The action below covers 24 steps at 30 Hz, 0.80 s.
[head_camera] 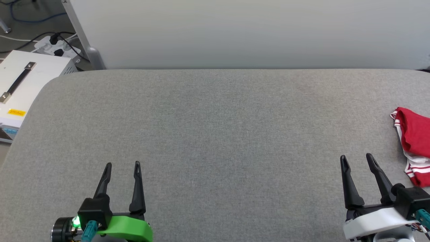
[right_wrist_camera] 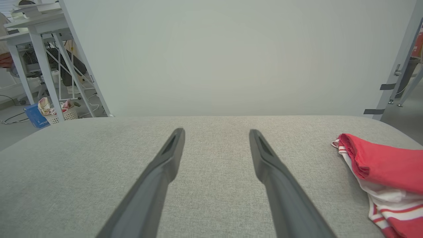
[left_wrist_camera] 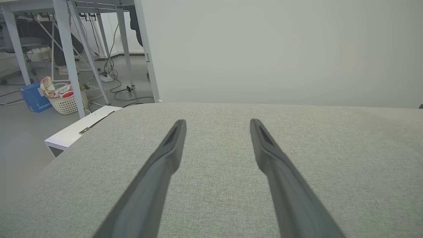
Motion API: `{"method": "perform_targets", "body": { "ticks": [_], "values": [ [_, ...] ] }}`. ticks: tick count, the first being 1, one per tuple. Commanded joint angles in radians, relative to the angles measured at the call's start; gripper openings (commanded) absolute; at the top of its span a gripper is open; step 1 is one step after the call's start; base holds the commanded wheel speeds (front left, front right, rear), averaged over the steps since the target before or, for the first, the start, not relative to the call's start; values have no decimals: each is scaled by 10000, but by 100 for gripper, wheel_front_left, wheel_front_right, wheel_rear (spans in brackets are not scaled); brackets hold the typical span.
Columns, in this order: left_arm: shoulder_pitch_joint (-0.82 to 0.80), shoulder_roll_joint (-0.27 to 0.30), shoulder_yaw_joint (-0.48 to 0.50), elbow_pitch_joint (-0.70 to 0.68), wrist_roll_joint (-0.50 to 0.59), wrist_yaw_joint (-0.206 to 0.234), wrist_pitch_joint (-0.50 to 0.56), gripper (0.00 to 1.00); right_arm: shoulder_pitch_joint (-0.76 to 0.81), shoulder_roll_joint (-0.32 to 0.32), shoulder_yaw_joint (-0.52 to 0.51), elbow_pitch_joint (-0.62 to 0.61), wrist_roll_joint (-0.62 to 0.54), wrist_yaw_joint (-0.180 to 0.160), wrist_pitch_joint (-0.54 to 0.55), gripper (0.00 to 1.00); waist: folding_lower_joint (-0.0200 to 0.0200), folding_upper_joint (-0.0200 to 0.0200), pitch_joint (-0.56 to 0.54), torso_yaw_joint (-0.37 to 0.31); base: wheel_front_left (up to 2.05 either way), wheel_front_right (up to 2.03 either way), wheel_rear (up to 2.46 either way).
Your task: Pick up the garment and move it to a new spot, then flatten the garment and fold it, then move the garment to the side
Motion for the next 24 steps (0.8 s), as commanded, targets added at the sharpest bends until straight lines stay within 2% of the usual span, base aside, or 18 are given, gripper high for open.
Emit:
{"method": "perform_targets", "body": {
  "ticks": [1, 12, 13, 24],
  "values": [
    [186, -27, 29, 58, -6, -94, -57, 100, 164, -43, -25, -65, 64, -7, -20, 100, 1, 0, -81, -2, 0, 0, 0],
    [306, -60, 77, 163, 65, -246, -57, 100, 456, 1, 45, -43, -30, -7, -20, 100, 1, 0, -191, 8, 0, 0, 0],
    [146, -31, 44, 163, 10, -182, 1, 0, 308, 0, 23, -33, -3, 0, 1, 0, 1, 0, -192, 7, 0, 0, 0],
    [89, -40, 35, 139, 60, -157, 166, 0, 255, 43, 9, -50, -132, 0, 156, 0, 1, 0, -202, -1, 0, 0, 0]
  ]
}}
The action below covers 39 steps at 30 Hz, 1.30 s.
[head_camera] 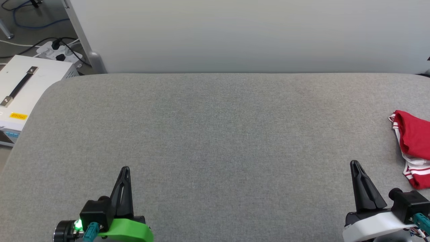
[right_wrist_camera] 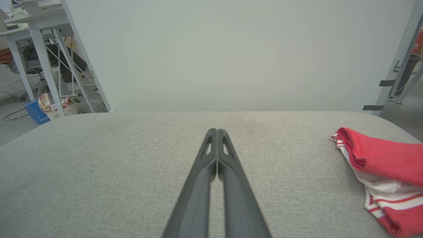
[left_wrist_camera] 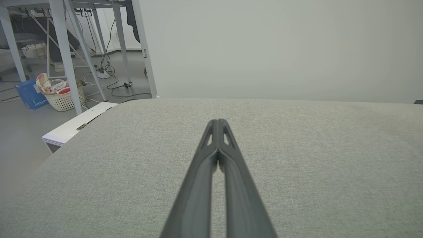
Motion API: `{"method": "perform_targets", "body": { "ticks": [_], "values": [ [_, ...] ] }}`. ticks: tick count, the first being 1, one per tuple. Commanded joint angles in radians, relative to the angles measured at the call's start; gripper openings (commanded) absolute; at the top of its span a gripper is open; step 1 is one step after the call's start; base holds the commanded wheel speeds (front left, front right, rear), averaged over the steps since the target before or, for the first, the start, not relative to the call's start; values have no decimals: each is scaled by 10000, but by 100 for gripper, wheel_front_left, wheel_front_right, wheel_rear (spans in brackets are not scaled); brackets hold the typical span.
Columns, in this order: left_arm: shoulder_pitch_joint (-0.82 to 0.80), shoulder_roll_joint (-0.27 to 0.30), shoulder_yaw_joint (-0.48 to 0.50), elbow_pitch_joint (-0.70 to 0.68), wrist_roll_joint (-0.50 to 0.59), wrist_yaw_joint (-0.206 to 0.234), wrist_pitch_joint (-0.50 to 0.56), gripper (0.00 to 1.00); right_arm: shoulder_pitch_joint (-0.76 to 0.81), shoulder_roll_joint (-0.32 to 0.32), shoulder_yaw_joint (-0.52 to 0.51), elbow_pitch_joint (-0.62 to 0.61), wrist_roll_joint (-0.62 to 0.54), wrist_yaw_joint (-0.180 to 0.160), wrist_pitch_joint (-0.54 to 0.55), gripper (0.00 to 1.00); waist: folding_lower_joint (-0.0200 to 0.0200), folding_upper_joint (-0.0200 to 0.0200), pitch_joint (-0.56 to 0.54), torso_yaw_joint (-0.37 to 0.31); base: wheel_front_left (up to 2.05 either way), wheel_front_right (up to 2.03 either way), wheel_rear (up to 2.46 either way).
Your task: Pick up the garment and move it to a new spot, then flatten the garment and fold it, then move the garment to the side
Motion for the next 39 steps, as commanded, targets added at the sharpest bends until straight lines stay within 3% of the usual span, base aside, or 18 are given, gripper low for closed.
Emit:
{"method": "perform_targets", "body": {
  "ticks": [1, 39],
  "values": [
    [-52, -13, 16, -30, 63, 10, 71, 0, -57, 31, -8, -22, -100, -1, 73, 0, 1, 0, -2, -2, 0, 0, 0],
    [-296, -70, 86, -181, 348, 79, 836, 0, -319, 228, -52, -119, -760, -3, 853, 0, 1, 0, -43, -40, 0, 0, 0]
  ]
}}
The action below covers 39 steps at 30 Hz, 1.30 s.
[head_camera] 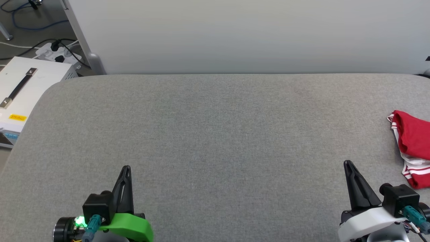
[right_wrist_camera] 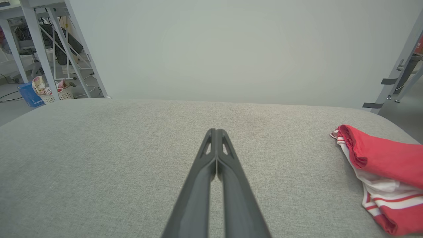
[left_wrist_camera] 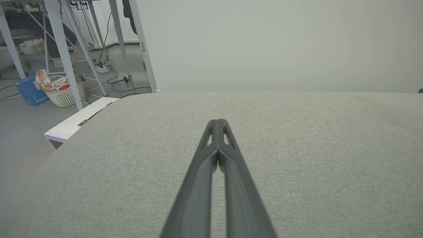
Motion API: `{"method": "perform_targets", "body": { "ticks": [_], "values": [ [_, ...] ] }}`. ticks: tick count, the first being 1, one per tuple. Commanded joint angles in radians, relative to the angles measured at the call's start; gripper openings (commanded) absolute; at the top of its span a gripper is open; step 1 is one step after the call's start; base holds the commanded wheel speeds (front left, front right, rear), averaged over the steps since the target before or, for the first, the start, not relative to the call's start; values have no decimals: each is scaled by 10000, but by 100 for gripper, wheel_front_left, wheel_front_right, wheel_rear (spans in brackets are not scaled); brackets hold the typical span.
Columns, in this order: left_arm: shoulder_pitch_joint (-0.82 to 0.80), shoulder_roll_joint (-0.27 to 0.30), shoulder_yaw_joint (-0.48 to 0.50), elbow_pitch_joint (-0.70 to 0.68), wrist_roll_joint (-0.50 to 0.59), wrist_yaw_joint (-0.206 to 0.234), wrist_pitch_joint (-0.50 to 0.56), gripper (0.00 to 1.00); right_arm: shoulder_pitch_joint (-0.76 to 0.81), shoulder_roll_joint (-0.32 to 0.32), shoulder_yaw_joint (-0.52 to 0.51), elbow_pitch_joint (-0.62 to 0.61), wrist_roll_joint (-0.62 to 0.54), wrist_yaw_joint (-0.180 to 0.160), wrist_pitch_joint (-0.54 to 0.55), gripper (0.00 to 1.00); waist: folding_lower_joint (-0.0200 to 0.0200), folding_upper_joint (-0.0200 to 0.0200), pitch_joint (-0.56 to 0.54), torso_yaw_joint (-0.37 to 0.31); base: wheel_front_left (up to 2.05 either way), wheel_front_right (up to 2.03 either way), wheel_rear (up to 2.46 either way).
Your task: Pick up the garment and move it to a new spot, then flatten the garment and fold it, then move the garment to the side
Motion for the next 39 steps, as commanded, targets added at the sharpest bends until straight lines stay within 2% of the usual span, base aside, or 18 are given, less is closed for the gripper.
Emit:
{"method": "perform_targets", "body": {
  "ticks": [1, 39],
  "values": [
    [-197, -56, 45, -52, 119, 62, 62, 0, -188, 37, -30, -62, -123, -3, 79, 0, 0, 0, -1, -1, 0, 0, 0],
    [-441, -114, 115, -203, 405, 131, 827, 0, -450, 235, -74, -159, -783, -5, 859, 0, 0, 0, -42, -40, 0, 0, 0]
  ]
}}
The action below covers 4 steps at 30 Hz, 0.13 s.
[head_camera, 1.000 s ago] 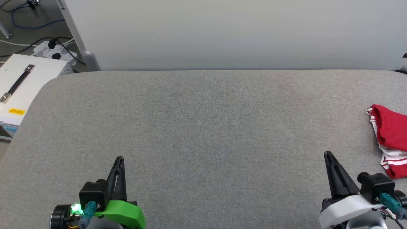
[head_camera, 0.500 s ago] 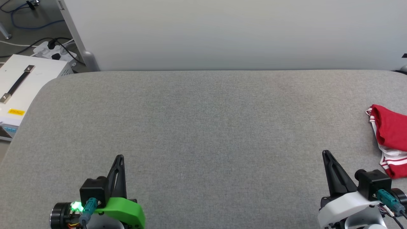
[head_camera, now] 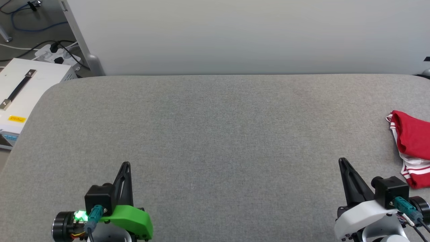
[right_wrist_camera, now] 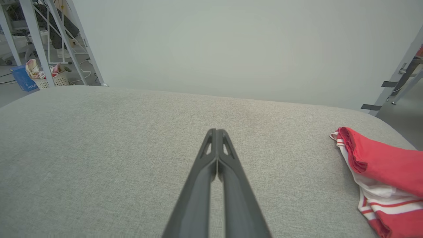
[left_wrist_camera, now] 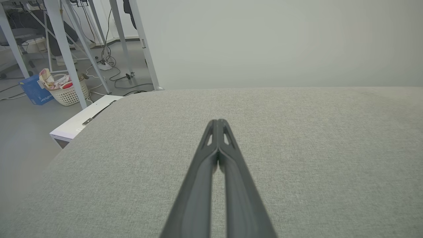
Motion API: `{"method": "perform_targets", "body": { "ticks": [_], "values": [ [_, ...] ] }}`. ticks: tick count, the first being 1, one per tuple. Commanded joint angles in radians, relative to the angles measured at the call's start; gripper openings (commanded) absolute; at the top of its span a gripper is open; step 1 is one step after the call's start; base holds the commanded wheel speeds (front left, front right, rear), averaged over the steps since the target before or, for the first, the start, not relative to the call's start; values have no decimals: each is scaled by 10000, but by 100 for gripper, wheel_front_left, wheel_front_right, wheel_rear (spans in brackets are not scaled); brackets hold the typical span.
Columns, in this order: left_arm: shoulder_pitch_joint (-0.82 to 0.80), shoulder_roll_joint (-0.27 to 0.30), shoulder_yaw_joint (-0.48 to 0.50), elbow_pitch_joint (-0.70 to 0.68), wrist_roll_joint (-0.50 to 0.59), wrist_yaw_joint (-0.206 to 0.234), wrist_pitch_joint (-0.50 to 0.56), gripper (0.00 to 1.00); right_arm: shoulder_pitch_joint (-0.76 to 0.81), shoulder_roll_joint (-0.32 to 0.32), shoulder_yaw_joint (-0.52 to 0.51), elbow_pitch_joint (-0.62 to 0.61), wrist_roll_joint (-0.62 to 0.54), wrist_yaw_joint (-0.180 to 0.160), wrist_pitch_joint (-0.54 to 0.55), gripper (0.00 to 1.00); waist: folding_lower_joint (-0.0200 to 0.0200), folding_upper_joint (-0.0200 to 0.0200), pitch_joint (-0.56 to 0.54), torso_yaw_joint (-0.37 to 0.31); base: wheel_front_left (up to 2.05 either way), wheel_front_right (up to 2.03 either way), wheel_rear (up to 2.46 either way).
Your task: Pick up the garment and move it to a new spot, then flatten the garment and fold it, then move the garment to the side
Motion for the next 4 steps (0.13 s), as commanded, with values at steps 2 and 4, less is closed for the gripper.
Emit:
{"method": "perform_targets", "body": {
  "ticks": [2, 4],
  "values": [
    [-217, -57, 35, -63, 107, 56, 85, 0, -217, 40, -32, -59, -194, -5, 77, 0, 0, 0, -2, -2, 0, 0, 0],
    [-230, -60, 38, -71, 122, 60, 125, 0, -231, 50, -35, -64, -229, -5, 118, 0, 0, 0, -4, -4, 0, 0, 0]
  ]
}}
